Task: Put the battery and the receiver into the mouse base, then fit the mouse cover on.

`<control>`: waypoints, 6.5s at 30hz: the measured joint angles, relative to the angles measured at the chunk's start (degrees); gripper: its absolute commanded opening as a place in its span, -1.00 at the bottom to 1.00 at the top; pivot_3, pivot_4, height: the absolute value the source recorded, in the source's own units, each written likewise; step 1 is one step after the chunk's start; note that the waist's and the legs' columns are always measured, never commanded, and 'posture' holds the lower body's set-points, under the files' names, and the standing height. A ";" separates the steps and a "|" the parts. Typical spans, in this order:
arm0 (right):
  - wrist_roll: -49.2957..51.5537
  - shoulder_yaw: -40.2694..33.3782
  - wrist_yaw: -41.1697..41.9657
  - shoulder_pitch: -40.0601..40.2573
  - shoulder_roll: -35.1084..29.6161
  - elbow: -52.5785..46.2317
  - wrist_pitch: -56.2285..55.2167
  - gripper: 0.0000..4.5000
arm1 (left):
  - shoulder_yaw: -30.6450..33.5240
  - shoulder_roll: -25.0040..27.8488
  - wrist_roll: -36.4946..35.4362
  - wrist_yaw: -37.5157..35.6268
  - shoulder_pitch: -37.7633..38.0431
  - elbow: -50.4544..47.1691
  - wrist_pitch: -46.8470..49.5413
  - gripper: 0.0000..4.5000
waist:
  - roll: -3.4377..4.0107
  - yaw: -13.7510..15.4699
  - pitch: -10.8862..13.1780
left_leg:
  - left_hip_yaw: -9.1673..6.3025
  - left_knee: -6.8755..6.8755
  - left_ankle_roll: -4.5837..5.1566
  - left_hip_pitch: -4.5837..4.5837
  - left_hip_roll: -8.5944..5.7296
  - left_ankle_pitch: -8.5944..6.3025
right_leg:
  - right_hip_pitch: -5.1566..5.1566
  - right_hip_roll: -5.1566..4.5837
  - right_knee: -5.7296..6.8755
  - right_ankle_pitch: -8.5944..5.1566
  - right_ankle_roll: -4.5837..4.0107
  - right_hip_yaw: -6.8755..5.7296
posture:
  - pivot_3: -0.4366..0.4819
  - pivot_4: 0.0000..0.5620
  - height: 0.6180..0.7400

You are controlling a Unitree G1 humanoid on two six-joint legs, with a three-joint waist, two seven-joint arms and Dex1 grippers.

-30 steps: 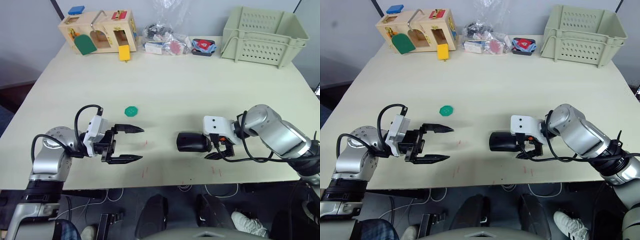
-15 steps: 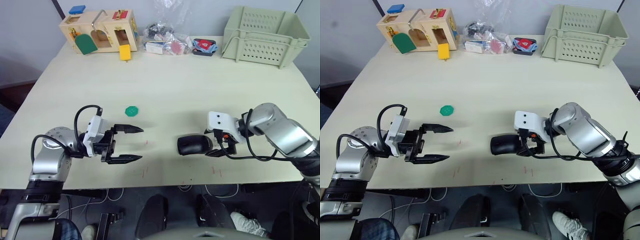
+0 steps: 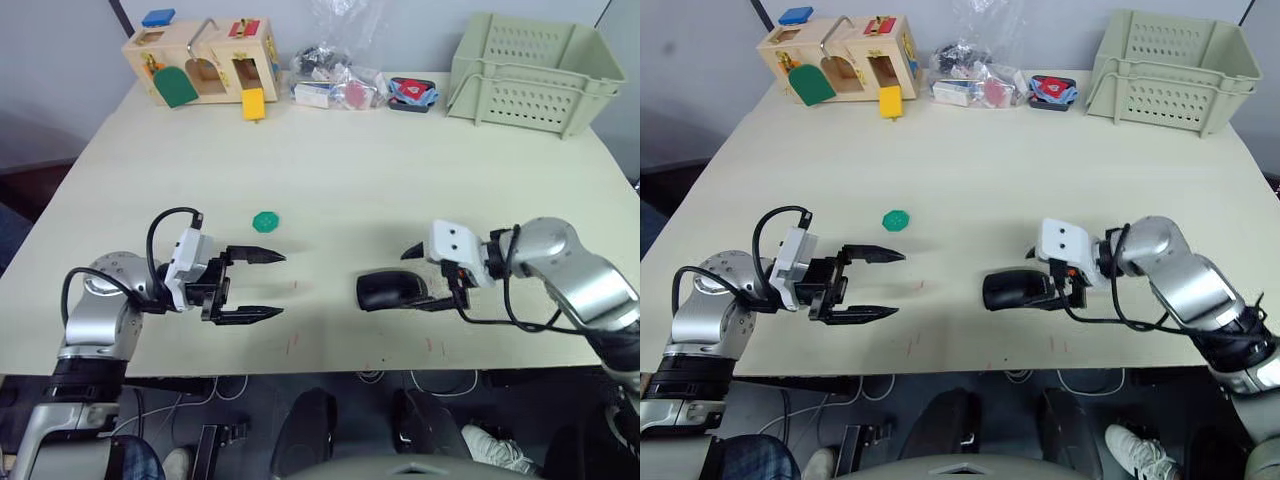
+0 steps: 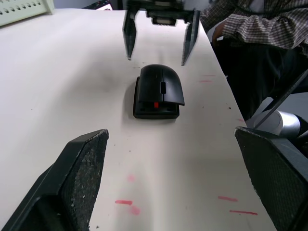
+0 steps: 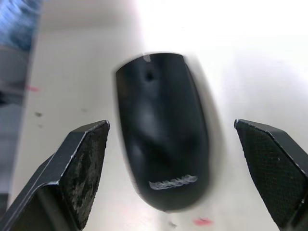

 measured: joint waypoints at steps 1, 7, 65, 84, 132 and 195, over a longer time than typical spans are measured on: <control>0.43 -1.39 0.26 1.55 0.44 1.00 -3.60 0.96 | -0.01 0.00 0.00 0.00 -0.02 -0.15 0.01 1.00 | -0.01 -0.04 0.00 | 0.01 0.01 0.00 0.01 0.00 0.00 | 0.00 0.00 0.00 0.00 0.01 0.01 | -0.05 -0.47 1.00; 1.73 -5.93 1.58 7.06 3.20 9.01 -17.03 0.96 | 0.01 0.27 -0.04 0.00 0.32 -1.36 0.31 1.00 | -0.01 -0.14 -0.01 | 0.00 0.01 0.00 0.07 0.02 0.00 | 0.01 0.05 0.06 0.00 -0.01 0.02 | -0.05 -0.47 1.00; -0.71 -6.20 8.42 4.12 6.83 21.38 -26.76 0.02 | -0.01 1.22 -0.01 0.00 -0.72 -1.94 2.29 1.00 | 0.01 -0.06 0.01 | 0.01 0.01 -0.08 0.07 0.02 0.05 | 0.00 0.05 0.10 0.01 -0.01 0.03 | -0.05 -0.47 1.00; -8.62 6.09 1.17 -8.61 -1.68 -5.73 11.43 0.02 | -0.04 1.12 0.12 -0.04 -1.19 -0.85 0.85 1.00 | 0.02 0.02 0.01 | 0.00 0.03 -0.09 0.04 0.02 0.05 | -0.02 0.04 0.09 0.00 -0.02 0.02 | -0.05 -0.47 1.00; -10.30 18.86 -0.10 -19.49 -1.87 -7.08 29.03 0.02 | 0.02 1.10 0.10 0.09 0.93 -1.74 0.20 1.00 | 0.02 -0.14 0.01 | -0.02 0.03 -0.08 0.04 0.02 0.05 | -0.03 0.03 0.09 0.00 -0.02 0.01 | -0.05 -0.47 1.00; -9.27 18.40 -5.12 -16.75 12.17 6.48 12.64 -0.20 | 0.61 1.11 0.10 0.38 3.24 -1.75 0.01 1.00 | 0.01 0.04 -0.01 | -0.02 0.02 -0.08 0.06 0.02 0.05 | -0.01 0.03 0.10 0.00 -0.02 0.00 | -0.05 -0.47 1.00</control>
